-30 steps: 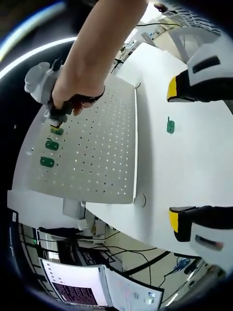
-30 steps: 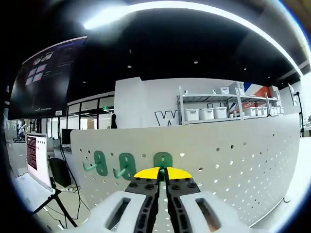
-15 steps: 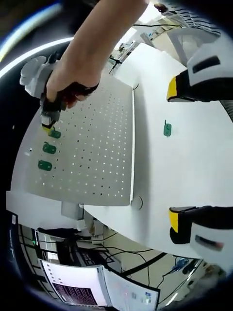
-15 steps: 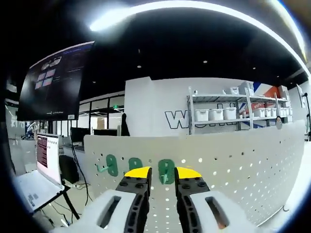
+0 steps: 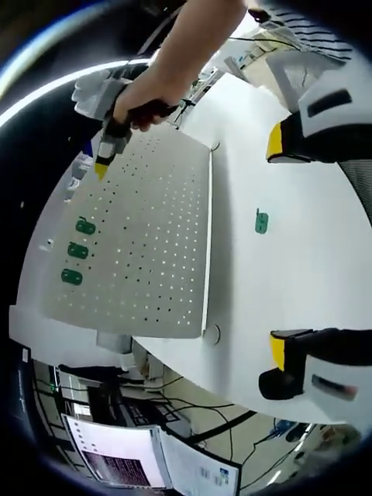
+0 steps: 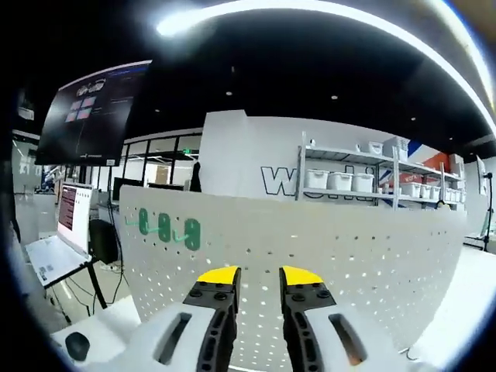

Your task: Insert the hook assembly into the mounting plate slot until the hook locks in place.

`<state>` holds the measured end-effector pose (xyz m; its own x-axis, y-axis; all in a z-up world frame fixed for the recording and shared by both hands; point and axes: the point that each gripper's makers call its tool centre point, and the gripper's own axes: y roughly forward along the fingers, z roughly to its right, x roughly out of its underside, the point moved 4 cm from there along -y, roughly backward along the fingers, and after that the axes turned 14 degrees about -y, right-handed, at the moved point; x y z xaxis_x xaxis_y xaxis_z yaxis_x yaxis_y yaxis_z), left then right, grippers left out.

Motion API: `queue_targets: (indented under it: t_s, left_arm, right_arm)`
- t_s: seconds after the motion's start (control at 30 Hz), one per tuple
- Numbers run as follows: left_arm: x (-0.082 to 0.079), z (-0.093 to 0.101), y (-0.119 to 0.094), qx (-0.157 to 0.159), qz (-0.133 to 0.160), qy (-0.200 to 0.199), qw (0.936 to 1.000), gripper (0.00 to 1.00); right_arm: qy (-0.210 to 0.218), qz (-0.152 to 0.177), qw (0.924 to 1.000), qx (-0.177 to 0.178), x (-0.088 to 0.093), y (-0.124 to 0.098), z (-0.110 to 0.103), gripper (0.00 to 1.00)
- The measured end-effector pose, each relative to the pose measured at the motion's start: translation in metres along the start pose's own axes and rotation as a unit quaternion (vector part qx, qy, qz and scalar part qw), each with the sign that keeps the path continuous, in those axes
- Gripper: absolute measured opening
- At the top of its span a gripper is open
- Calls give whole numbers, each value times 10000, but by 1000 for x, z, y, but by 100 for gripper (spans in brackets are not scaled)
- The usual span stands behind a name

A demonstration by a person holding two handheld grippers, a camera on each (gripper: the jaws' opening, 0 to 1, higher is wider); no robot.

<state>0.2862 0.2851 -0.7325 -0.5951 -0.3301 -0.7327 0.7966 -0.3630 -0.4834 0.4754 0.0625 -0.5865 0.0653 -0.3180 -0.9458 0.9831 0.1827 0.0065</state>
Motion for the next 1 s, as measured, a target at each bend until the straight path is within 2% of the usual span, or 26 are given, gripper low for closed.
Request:
queue_targets:
  t_s: [0.07, 0.27, 0.3, 0.37, 0.47, 0.53, 0.57, 0.83, 0.9, 1.0]
  left_arm:
    - [1, 5, -1, 47, -8, 15, 10000, 91]
    - [9, 14, -1, 154, -205, 33, 9997, 92]
    - [10, 15, -2, 160, -220, 45, 9996, 92]
    - [12, 18, -3, 169, -266, 81, 9995, 91]
    - [14, 20, -5, 169, -314, 109, 9993, 91]
    - [16, 21, -6, 184, -323, 110, 9992, 91]
    - [17, 22, -7, 182, -338, 115, 9992, 91]
    - [26, 26, -12, 211, -453, 71, 9987, 91]
    - [28, 27, -13, 218, -475, 61, 9986, 91]
    - [31, 29, -15, 238, -507, 37, 9984, 91]
  right_arm:
    - [-260, -163, 9995, -82, 11, -11, 4, 18]
    - [-536, -358, 9974, -318, 31, -34, 10, 19]
    - [-696, -476, 9952, -491, 40, -41, 9, 20]
    - [-807, -557, 9933, -603, 47, -48, 9, 20]
    - [-756, -708, 9920, -727, 63, -62, 11, 20]
    - [-486, -1036, 9901, -813, 78, -72, 10, 20]
    - [-462, -1076, 9898, -813, 83, -76, 10, 20]
    - [-540, -1307, 9839, -1092, 102, -98, 0, 21]
    - [-324, -1457, 9814, -1211, 110, -104, -5, 22]
    - [-468, -1622, 9754, -1416, 121, -114, -12, 23]
